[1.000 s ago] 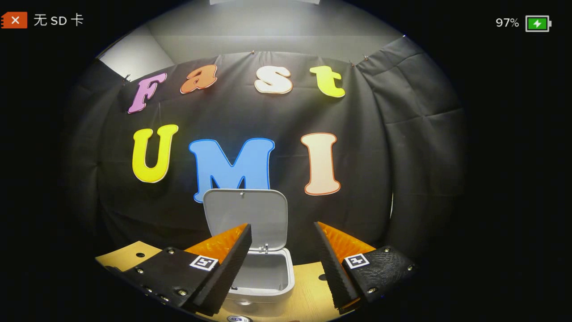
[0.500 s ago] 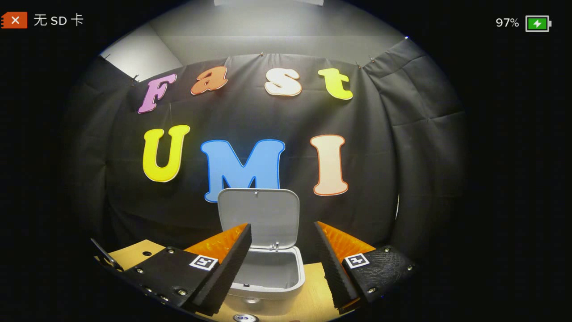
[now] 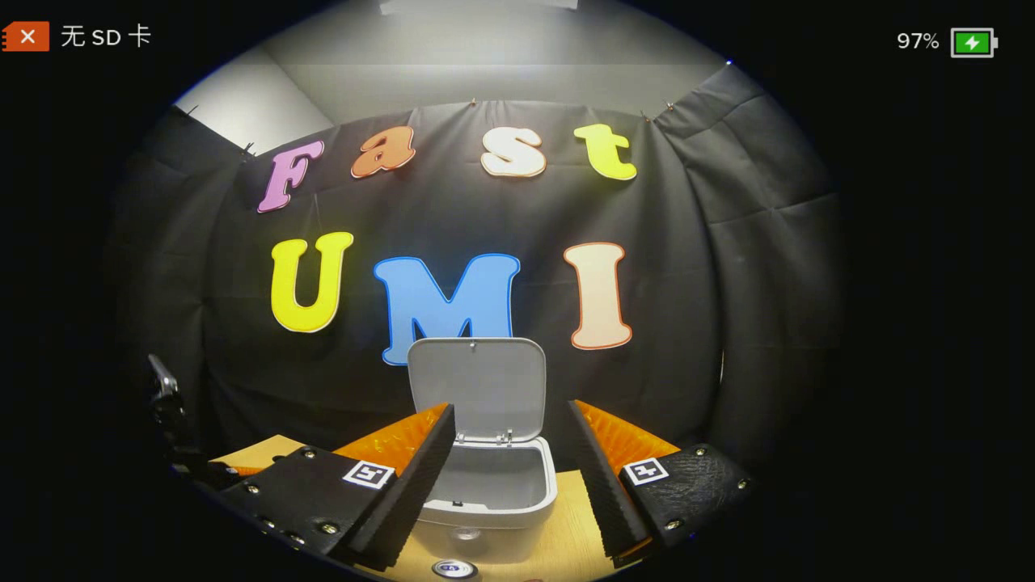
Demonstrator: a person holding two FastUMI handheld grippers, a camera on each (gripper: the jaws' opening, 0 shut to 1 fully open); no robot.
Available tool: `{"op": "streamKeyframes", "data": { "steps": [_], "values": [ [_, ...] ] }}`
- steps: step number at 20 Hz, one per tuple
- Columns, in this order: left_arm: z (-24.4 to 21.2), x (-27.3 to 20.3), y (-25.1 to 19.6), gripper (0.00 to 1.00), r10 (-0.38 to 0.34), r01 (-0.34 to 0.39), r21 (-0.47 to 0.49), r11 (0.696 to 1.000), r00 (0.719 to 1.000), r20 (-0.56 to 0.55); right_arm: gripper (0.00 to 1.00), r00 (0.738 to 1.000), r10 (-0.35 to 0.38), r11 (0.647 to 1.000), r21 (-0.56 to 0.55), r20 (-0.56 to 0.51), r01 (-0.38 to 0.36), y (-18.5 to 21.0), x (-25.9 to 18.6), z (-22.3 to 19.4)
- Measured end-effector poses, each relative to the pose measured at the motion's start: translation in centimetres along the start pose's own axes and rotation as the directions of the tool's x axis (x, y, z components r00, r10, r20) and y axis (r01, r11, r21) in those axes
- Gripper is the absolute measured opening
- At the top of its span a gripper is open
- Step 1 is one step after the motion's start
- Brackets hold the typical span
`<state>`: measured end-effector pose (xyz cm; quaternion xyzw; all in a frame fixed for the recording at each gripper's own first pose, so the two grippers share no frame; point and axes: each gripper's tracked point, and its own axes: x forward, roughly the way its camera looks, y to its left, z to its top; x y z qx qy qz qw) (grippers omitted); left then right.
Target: Press the lid of the desktop garbage bin to open it, pick up the crumpled paper on the desktop and throw it into the bin, then pick up the pop can on the desktop and drop it into the bin, and finally close the garbage bin lid.
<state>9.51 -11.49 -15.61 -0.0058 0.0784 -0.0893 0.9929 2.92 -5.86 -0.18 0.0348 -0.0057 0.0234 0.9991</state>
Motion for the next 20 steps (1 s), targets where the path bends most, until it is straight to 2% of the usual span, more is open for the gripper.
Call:
{"op": "streamKeyframes", "data": {
  "steps": [4, 5, 6, 8, 15, 17, 20],
  "values": [
    [4.0, 1.8, -4.2, 0.34, -0.062, 0.062, 0.005, 0.998, 0.997, 0.053, 0.88, 0.999, -0.028, 1.000, 0.005, -0.018, 0.028, -1.9, -1.3, -0.7],
    [4.5, 2.2, -5.5, 0.29, -0.077, 0.076, 0.013, 0.997, 0.995, 0.064, 0.88, 0.999, -0.039, 0.999, 0.007, -0.022, 0.039, -2.6, -1.5, -0.9],
    [5.3, 2.5, -6.7, 0.29, -0.083, 0.081, 0.025, 0.996, 0.994, 0.074, 0.88, 0.998, -0.051, 0.999, 0.009, -0.026, 0.051, -3.3, -1.9, -1.1],
    [6.6, 3.1, -8.9, 0.34, -0.113, 0.110, 0.031, 0.993, 0.989, 0.095, 0.88, 0.997, -0.074, 0.997, 0.006, -0.032, 0.074, -4.7, -2.4, -1.4],
    [7.3, 5.5, -15.1, 0.31, -0.184, 0.181, 0.036, 0.983, 0.979, 0.090, 0.88, 0.987, -0.145, 0.989, 0.015, -0.072, 0.146, -9.3, -3.8, -2.6],
    [7.5, 5.8, -16.3, 0.58, -0.204, 0.201, 0.046, 0.979, 0.974, 0.094, 0.88, 0.985, -0.153, 0.988, 0.016, -0.083, 0.154, -9.9, -4.0, -3.1],
    [7.6, 6.0, -16.0, 0.99, -0.195, 0.190, 0.057, 0.980, 0.976, 0.096, 0.88, 0.985, -0.142, 0.990, 0.009, -0.099, 0.144, -9.4, -4.0, -3.6]
  ]
}}
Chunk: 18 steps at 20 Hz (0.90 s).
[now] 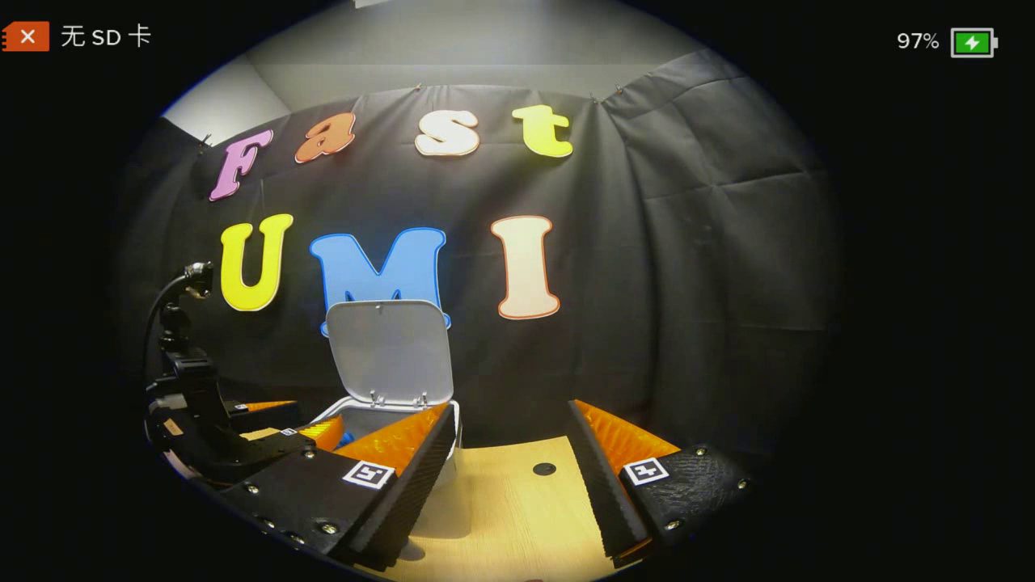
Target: Press the lid of the desktop garbage bin to open it, pick up the crumpled paper on the desktop and throw it into the bin, then pick up the pop can on the desktop and drop it into the bin, and finally close the garbage bin lid.
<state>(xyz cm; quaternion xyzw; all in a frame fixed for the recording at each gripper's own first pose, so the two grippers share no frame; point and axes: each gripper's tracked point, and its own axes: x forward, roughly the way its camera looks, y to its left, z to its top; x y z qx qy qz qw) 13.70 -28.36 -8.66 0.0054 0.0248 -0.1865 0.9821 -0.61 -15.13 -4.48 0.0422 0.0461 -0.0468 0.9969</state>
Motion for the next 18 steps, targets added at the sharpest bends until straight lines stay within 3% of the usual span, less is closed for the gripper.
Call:
{"op": "streamKeyframes", "data": {
  "steps": [2, 4, 6, 11, 18],
  "values": [
    [0.3, -0.8, 1.2, 0.95, 0.011, -0.011, -0.013, 1.000, 1.000, -0.001, 0.88, 1.000, 0.019, 1.000, -0.002, -0.010, -0.019, 1.0, 0.0, -0.5],
    [0.3, -1.8, 3.6, 1.00, 0.046, -0.046, -0.016, 0.999, 0.999, -0.006, 0.88, 0.999, 0.043, 0.999, -0.001, -0.025, -0.043, 2.6, 0.2, -1.2],
    [0.1, -2.8, 6.3, 0.95, 0.083, -0.084, -0.013, 0.996, 0.996, -0.016, 0.88, 0.997, 0.068, 0.998, 0.003, -0.037, -0.068, 4.4, 0.1, -2.0],
    [0.2, -5.9, 12.9, 1.00, 0.178, -0.178, 0.002, 0.984, 0.984, -0.018, 0.88, 0.986, 0.144, 0.990, 0.014, -0.085, -0.143, 9.6, 0.1, -4.8],
    [0.2, -10.2, 17.7, 1.00, 0.257, -0.257, -0.033, 0.966, 0.966, -0.029, 0.88, 0.933, 0.233, 0.972, 0.042, -0.273, -0.230, 14.8, 0.1, -13.7]
  ]
}}
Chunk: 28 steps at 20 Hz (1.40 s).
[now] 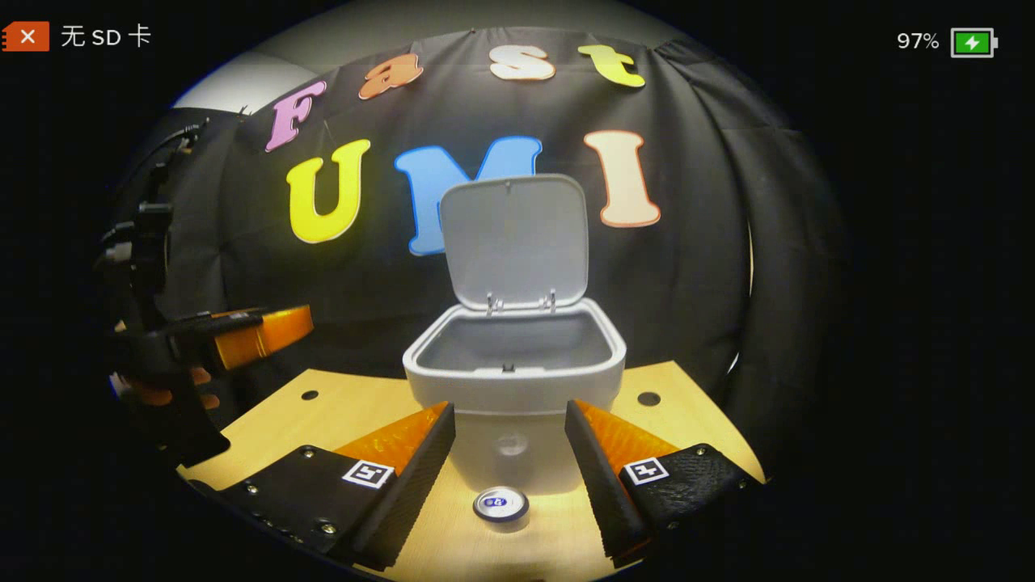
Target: Press the lid of the desktop garbage bin to open it, pick up the crumpled paper on the desktop and throw it into the bin, then pick up the pop can on the desktop and drop it into the bin, and finally close the garbage bin lid.
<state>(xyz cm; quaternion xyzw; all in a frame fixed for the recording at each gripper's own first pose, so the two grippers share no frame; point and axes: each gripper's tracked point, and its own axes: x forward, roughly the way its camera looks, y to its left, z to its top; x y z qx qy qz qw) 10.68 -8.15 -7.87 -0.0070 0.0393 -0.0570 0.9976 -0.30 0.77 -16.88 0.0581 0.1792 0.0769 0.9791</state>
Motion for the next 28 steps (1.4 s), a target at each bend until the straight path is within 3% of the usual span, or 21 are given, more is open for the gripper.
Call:
{"op": "streamKeyframes", "data": {
  "steps": [1, 2, 5, 7, 15, 16, 18, 20, 24, 28],
  "values": [
    [-0.1, -0.2, 0.3, 1.00, 0.003, -0.003, -0.010, 1.000, 1.000, -0.002, 0.90, 0.999, 0.003, 1.000, 0.000, -0.039, -0.003, 0.2, 0.3, -1.6],
    [-0.2, -0.4, 0.4, 1.00, 0.004, -0.004, -0.018, 1.000, 1.000, -0.005, 1.00, 0.997, 0.004, 1.000, -0.002, -0.074, -0.004, 0.4, 1.1, -3.2],
    [-0.3, -0.7, 0.5, 0.96, 0.007, -0.007, -0.027, 1.000, 1.000, -0.010, 0.99, 0.987, -0.004, 1.000, -0.023, -0.158, 0.001, 0.5, 2.3, -6.9],
    [-0.2, -0.7, 0.4, 1.00, -0.001, 0.000, -0.022, 1.000, 1.000, -0.006, 1.00, 0.979, -0.001, 1.000, -0.024, -0.205, -0.004, 0.5, 3.2, -8.8],
    [-0.4, -1.3, -0.6, 0.96, -0.038, 0.038, -0.025, 0.999, 0.999, 0.003, 1.00, 0.935, -0.008, 0.999, -0.043, -0.355, -0.008, -0.1, 4.9, -14.5],
    [-0.6, -1.3, -0.6, 1.00, -0.039, 0.039, -0.030, 0.999, 0.999, 0.004, 1.00, 0.928, -0.003, 0.999, -0.046, -0.373, -0.016, -0.1, 5.0, -15.1],
    [-0.7, -1.1, -0.6, 1.00, -0.041, 0.041, -0.032, 0.999, 0.999, 0.004, 0.99, 0.917, -0.007, 0.999, -0.047, -0.399, -0.013, -0.3, 5.1, -15.8],
    [-0.9, -1.1, -0.5, 1.00, -0.039, 0.039, -0.028, 0.999, 0.999, 0.003, 0.84, 0.915, -0.007, 0.999, -0.045, -0.402, -0.013, -0.6, 5.2, -15.8],
    [-0.9, -0.8, -0.6, 1.00, -0.043, 0.043, -0.014, 0.999, 0.999, 0.003, 0.83, 0.920, 0.012, 0.998, -0.045, -0.391, -0.032, -0.2, 4.8, -14.9],
    [-0.7, -0.6, -1.0, 1.00, -0.058, 0.058, 0.008, 0.998, 0.998, 0.007, 0.83, 0.941, 0.059, 0.998, -0.017, -0.333, -0.068, 1.4, 2.2, -12.0]
  ]
}}
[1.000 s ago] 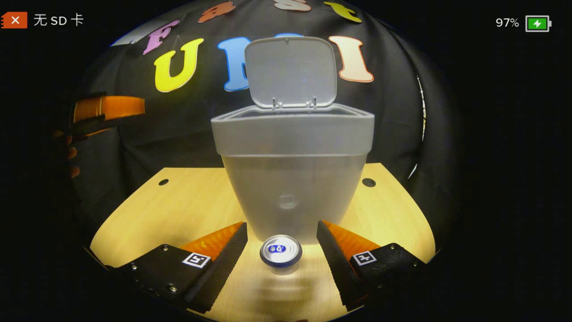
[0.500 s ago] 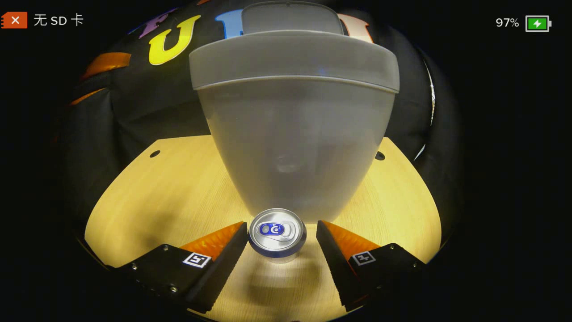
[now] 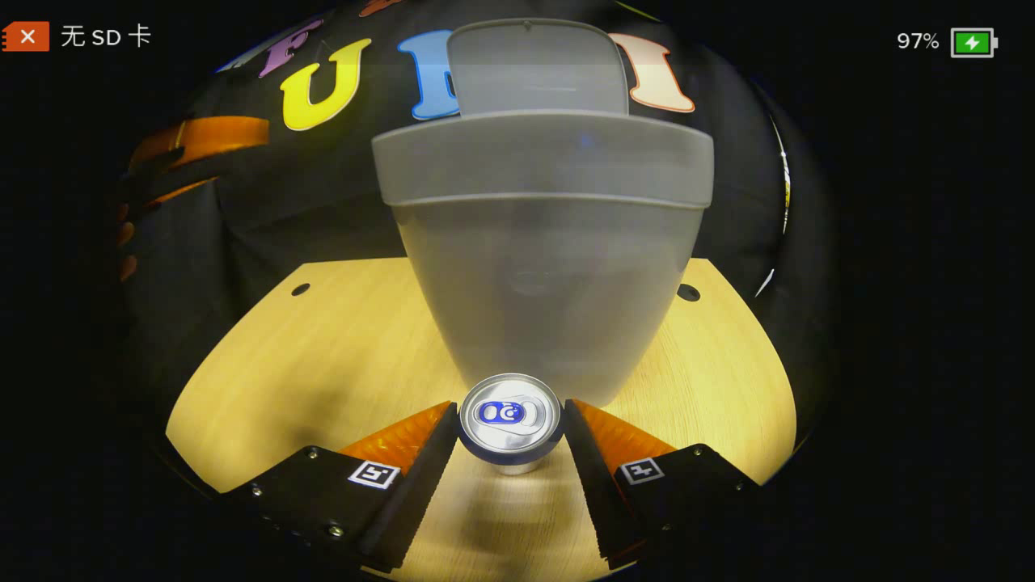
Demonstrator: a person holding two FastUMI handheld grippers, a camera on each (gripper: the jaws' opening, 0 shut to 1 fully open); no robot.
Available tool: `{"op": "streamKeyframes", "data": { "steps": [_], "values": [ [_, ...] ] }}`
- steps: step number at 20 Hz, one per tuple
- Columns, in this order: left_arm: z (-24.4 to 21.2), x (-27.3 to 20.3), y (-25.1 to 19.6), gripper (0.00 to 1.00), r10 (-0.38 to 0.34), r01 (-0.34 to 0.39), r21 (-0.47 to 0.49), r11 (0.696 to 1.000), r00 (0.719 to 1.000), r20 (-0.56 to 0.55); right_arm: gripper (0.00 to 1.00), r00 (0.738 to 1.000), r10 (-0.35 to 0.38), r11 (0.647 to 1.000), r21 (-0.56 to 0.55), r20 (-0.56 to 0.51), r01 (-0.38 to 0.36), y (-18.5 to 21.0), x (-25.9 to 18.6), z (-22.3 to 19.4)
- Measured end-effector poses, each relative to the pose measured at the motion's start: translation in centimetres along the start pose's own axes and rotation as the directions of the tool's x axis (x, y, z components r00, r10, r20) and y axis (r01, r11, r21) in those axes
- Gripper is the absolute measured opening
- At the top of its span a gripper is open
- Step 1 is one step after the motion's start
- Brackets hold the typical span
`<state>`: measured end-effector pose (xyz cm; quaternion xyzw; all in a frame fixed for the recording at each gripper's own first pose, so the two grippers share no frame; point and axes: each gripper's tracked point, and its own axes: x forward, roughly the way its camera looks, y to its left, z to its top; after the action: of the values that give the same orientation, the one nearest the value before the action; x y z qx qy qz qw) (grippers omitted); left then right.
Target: Press the lid of the desktop garbage bin to open it, pick up the crumpled paper on the desktop and throw it into the bin, then pick up the pop can on the desktop and drop it into the bin, and finally close the garbage bin lid.
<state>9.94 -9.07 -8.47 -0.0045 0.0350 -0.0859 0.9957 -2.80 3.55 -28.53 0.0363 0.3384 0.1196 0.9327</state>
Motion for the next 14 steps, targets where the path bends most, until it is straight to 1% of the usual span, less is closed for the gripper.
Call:
{"op": "streamKeyframes", "data": {
  "steps": [3, 6, 8, 10, 14],
  "values": [
    [-0.4, 0.0, 0.1, 1.00, -0.007, 0.007, -0.002, 1.000, 1.000, -0.009, 0.84, 0.996, 0.064, 0.998, 0.024, 0.066, -0.066, 2.0, -2.9, 2.5],
    [-0.2, 0.2, 0.4, 1.00, 0.001, -0.001, 0.004, 1.000, 1.000, -0.006, 0.83, 0.979, 0.129, 0.989, 0.055, 0.158, -0.139, 4.0, -6.1, 6.3],
    [-0.2, 0.2, 0.6, 1.00, 0.008, -0.007, 0.005, 1.000, 1.000, -0.002, 0.83, 0.964, 0.159, 0.984, 0.048, 0.215, -0.173, 5.0, -7.6, 8.7],
    [-0.2, 0.3, 0.5, 1.00, 0.009, -0.009, 0.009, 1.000, 1.000, -0.003, 0.83, 0.946, 0.176, 0.981, 0.031, 0.271, -0.192, 5.5, -8.9, 11.3],
    [-0.1, 0.2, 0.0, 1.00, 0.004, -0.004, 0.010, 1.000, 1.000, -0.001, 0.83, 0.904, 0.183, 0.975, 0.046, 0.387, -0.218, 5.4, -10.7, 16.7]
  ]
}}
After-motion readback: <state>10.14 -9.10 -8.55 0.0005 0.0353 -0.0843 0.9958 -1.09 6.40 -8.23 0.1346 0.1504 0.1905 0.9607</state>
